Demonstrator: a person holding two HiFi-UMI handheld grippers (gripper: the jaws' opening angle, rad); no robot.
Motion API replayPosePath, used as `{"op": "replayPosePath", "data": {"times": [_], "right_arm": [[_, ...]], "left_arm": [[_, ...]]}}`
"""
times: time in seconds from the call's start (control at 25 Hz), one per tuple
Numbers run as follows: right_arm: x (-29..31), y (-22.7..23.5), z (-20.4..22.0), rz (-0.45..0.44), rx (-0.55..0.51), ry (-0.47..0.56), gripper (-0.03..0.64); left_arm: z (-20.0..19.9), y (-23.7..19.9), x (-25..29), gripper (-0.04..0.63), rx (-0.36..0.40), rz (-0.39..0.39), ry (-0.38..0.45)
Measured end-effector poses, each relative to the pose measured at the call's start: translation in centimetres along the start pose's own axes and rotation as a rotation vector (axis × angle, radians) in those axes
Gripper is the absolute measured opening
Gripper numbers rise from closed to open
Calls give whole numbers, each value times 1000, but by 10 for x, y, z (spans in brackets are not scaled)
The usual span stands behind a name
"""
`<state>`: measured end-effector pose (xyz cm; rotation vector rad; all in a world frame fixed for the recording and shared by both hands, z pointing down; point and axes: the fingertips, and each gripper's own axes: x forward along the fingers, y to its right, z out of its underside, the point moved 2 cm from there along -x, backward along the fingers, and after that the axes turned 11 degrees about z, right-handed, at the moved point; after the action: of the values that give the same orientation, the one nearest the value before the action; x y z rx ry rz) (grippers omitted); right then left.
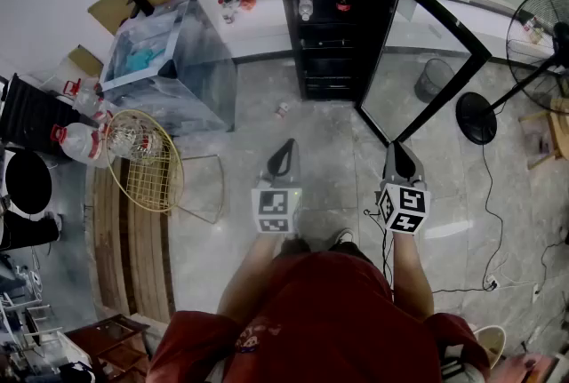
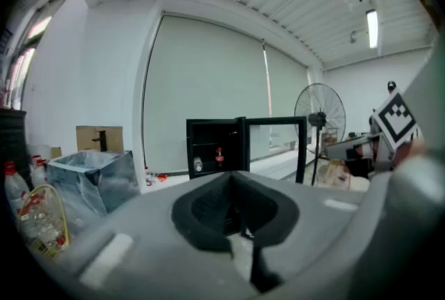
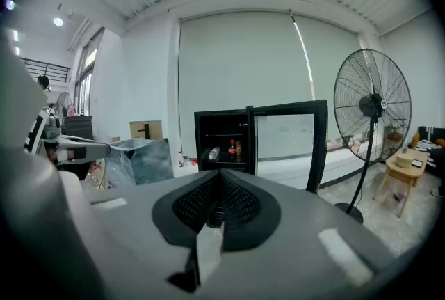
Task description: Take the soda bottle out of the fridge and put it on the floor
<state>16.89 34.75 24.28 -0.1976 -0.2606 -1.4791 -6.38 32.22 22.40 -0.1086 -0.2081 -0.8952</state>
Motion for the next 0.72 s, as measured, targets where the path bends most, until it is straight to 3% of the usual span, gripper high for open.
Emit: {"op": "replayPosePath", "data": {"times": [0.28, 0.72], "right_arm": [[-1, -11, 2, -11, -17, 0, 2], [-4, 12, 8, -34, 13, 7, 0]], "left_arm": [[6, 2, -3, 0, 2, 8, -15], [6, 19, 4, 0, -2, -25, -25]]}}
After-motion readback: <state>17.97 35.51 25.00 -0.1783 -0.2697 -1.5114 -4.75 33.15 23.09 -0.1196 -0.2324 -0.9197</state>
